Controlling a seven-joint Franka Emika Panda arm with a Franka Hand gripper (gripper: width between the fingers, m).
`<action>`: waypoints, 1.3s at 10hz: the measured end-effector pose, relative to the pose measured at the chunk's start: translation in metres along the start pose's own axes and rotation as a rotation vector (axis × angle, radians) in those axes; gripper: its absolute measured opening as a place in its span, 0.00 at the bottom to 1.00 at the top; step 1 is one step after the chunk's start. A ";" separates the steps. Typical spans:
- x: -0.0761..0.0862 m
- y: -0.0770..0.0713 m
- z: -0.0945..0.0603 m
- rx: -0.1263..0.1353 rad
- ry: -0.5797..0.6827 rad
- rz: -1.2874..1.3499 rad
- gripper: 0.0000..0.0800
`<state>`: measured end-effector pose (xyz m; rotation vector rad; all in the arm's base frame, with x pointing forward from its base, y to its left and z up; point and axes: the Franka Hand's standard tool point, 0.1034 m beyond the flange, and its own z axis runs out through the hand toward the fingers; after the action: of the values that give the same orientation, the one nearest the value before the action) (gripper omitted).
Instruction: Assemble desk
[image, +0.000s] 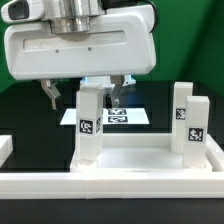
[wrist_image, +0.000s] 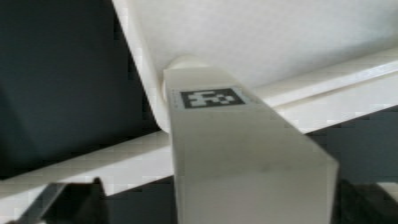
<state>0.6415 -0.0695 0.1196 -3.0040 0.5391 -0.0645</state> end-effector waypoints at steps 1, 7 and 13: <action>0.000 0.000 0.000 0.000 -0.001 0.017 0.49; -0.003 0.000 0.003 -0.002 -0.004 0.559 0.36; -0.006 -0.003 0.004 0.060 -0.038 1.287 0.36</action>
Offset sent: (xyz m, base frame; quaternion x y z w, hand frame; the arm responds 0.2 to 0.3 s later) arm 0.0000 0.0000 0.0000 0.0000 0.0000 0.1938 0.9810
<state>0.6376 -0.0642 0.1157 -2.0324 2.1835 0.0668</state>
